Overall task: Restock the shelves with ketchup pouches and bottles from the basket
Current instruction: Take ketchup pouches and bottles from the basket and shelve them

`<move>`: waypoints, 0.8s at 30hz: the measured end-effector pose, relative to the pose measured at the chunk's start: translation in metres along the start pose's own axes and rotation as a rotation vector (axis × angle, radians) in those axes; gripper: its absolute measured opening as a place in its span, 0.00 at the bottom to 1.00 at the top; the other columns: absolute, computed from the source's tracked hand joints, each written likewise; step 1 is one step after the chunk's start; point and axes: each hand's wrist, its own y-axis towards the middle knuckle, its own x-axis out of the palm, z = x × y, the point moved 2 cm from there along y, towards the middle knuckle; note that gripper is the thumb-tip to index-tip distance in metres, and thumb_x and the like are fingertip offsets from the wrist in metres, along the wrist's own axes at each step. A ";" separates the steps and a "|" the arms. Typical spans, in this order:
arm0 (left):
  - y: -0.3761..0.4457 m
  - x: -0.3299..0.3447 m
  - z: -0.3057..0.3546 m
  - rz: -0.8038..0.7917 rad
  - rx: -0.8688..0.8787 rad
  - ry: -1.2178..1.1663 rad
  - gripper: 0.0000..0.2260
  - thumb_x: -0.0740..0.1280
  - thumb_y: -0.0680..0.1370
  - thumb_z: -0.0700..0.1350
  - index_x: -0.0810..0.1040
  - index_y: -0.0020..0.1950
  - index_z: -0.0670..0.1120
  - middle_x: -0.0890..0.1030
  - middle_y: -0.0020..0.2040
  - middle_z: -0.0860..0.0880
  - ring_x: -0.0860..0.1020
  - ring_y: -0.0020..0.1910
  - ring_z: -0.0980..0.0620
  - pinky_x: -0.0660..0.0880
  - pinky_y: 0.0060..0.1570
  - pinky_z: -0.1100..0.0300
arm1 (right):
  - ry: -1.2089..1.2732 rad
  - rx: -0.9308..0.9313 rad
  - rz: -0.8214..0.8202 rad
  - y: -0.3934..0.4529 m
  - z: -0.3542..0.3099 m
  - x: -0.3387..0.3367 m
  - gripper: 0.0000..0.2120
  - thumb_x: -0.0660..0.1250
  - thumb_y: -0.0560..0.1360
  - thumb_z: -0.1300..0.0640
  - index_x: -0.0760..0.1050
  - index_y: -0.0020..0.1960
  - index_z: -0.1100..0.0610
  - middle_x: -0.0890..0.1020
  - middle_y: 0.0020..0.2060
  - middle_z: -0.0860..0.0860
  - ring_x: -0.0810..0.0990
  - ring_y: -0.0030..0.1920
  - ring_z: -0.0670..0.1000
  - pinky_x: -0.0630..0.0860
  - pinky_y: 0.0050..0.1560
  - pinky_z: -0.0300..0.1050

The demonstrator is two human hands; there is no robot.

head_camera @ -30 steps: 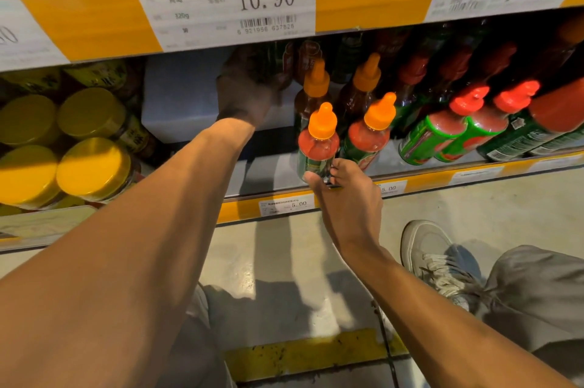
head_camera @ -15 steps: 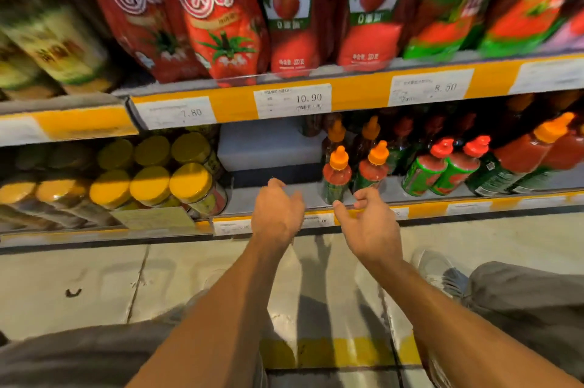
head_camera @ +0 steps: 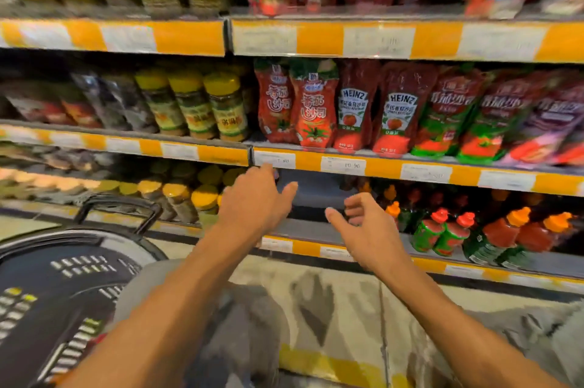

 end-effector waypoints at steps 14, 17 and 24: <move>-0.126 -0.128 -0.223 0.297 -0.461 -0.334 0.17 0.64 0.79 0.62 0.75 0.57 0.51 0.80 0.52 0.51 0.79 0.52 0.49 0.77 0.53 0.49 | -0.059 -0.500 -0.455 -0.058 -0.241 0.109 0.16 0.68 0.76 0.38 0.73 0.53 0.48 0.80 0.47 0.45 0.79 0.49 0.50 0.78 0.51 0.54; -0.156 -0.101 -0.285 0.272 -0.636 -0.365 0.18 0.63 0.79 0.62 0.77 0.58 0.50 0.80 0.52 0.51 0.77 0.51 0.50 0.72 0.49 0.54 | -0.187 -0.565 -0.623 -0.080 -0.260 0.167 0.17 0.68 0.75 0.37 0.73 0.52 0.49 0.80 0.45 0.46 0.79 0.47 0.51 0.79 0.51 0.56; -0.230 -0.012 -0.386 0.184 -1.023 -0.515 0.15 0.63 0.78 0.56 0.77 0.44 0.45 0.78 0.35 0.52 0.76 0.37 0.50 0.71 0.41 0.55 | -0.529 -0.603 -1.000 -0.119 -0.240 0.297 0.19 0.65 0.78 0.38 0.69 0.55 0.53 0.79 0.47 0.53 0.78 0.45 0.53 0.77 0.48 0.55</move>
